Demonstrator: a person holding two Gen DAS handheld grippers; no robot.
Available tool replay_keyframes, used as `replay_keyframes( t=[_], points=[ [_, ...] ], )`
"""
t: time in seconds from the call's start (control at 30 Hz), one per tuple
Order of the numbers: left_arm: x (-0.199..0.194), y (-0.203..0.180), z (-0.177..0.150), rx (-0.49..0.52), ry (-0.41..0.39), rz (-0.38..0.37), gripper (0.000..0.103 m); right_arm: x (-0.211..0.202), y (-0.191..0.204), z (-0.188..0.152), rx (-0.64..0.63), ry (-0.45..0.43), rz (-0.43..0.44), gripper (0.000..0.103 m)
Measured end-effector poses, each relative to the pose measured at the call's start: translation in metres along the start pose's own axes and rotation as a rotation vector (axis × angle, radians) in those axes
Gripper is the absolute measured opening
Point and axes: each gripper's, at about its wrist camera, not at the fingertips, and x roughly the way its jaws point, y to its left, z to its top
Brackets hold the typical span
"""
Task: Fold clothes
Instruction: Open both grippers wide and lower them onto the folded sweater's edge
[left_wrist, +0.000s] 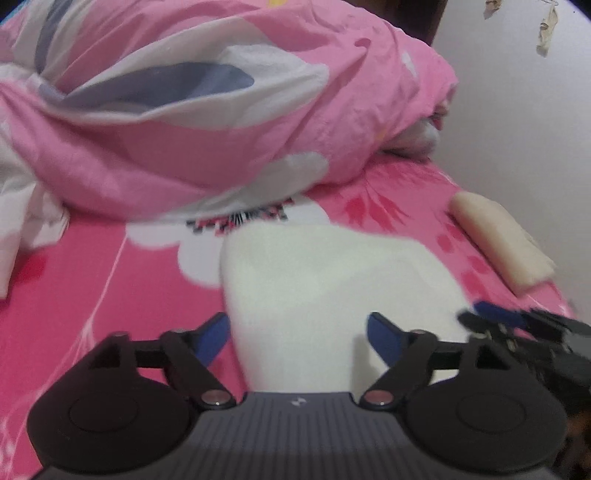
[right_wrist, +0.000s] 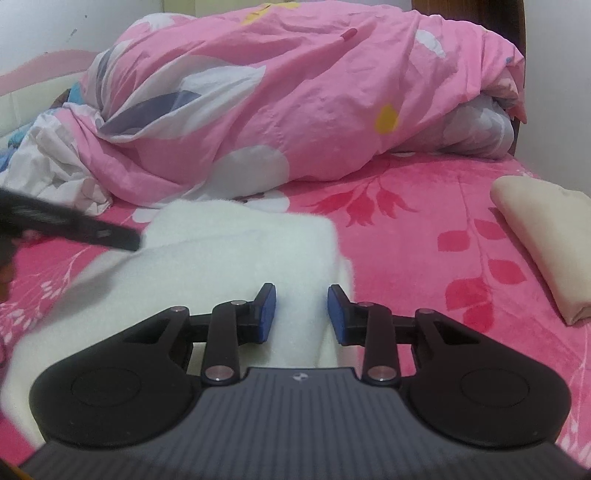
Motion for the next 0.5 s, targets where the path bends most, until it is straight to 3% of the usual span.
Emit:
replay_keyframes(
  t=[0.03, 0.1, 0.27, 0.4, 0.5],
  points=[
    [-0.007, 0.002, -0.005, -0.002, 0.012, -0.013, 0.088, -0.005, -0.006, 0.000, 0.027, -0.001, 0.007, 0.037],
    [-0.018, 0.008, -0.013, -0.013, 0.029, -0.037, 0.091, -0.017, -0.020, -0.001, 0.096, -0.001, 0.023, 0.057],
    [-0.021, 0.020, -0.029, -0.081, 0.098, -0.123, 0.092, -0.040, -0.076, -0.013, 0.373, 0.017, 0.118, 0.077],
    [-0.015, 0.024, -0.041, -0.149, 0.139, -0.207, 0.093, -0.048, -0.106, -0.033, 0.596, 0.035, 0.249, 0.083],
    [-0.010, 0.027, -0.050, -0.200, 0.170, -0.270, 0.093, -0.048, -0.111, -0.046, 0.658, 0.066, 0.311, 0.085]
  ],
)
